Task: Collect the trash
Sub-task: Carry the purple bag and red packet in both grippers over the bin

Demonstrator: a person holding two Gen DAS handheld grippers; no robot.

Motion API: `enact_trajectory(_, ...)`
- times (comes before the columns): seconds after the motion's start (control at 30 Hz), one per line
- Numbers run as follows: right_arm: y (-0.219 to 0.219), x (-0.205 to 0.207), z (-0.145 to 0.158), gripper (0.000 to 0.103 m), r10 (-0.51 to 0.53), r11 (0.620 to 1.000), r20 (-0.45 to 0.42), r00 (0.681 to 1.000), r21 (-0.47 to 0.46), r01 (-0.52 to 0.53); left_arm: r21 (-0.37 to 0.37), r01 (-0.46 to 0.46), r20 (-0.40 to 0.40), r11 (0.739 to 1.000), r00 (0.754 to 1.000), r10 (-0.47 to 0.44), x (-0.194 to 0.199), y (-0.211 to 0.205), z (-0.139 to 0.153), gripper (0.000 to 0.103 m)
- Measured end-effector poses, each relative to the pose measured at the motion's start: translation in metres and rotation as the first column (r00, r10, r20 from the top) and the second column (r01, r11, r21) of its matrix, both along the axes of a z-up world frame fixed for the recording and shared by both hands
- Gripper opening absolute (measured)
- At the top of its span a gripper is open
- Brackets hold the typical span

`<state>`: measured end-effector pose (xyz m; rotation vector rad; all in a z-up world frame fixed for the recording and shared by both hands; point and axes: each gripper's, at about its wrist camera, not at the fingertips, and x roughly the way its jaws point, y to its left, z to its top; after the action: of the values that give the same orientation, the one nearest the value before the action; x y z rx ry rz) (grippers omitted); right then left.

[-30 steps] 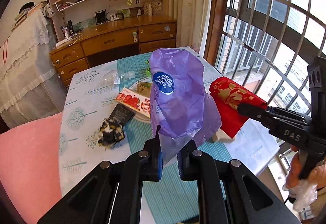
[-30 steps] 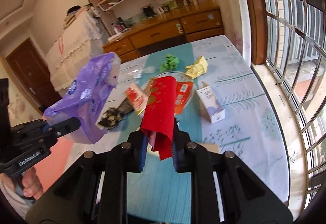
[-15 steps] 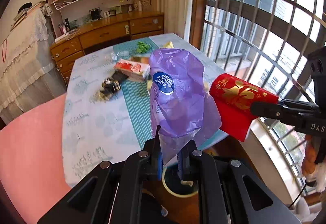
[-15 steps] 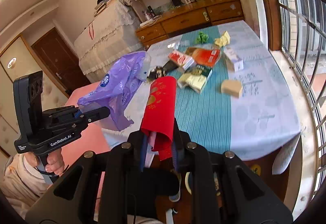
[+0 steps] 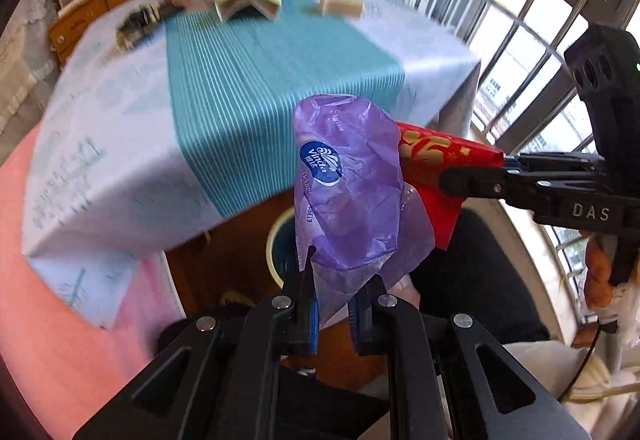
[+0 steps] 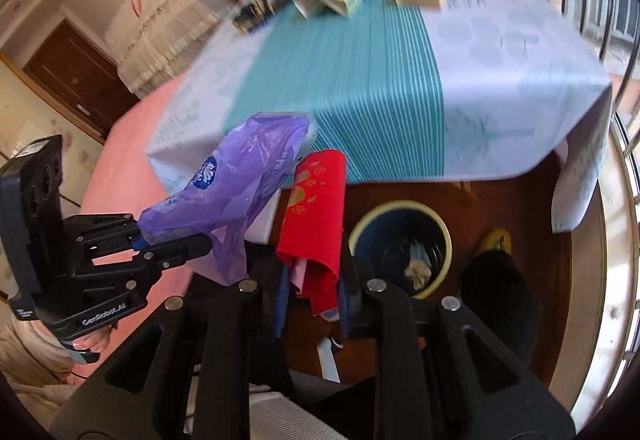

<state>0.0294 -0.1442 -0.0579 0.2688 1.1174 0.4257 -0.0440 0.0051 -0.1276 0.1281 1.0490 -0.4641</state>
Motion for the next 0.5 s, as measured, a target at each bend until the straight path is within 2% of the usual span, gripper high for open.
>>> enact_trajectory(0.1,0.002,0.012,-0.043,0.017,-0.009,0.999,-0.091,0.996,-0.033,0.006,0.034,0.019,-0.076,0.999,0.997,-0.016,0.007,-0.006,-0.039,0.011)
enact_trajectory(0.3,0.005,0.04,-0.135,0.017,-0.046,0.996,-0.238,0.97,-0.079,0.028,0.105,0.03,-0.167,0.994,0.986,-0.012,0.027,-0.025,-0.108,0.011)
enact_trajectory(0.4,0.009,0.052,-0.179,0.017,-0.064,0.995,-0.292,0.954,-0.093,0.039,0.124,0.026,-0.22,0.992,0.976,0.002,0.042,-0.035,-0.14,0.011)
enact_trajectory(0.5,0.013,0.061,-0.213,0.017,-0.085,0.993,-0.308,0.948,-0.108,0.054,0.169,0.018,-0.231,0.985,0.973,0.022,0.055,-0.041,-0.168,0.011)
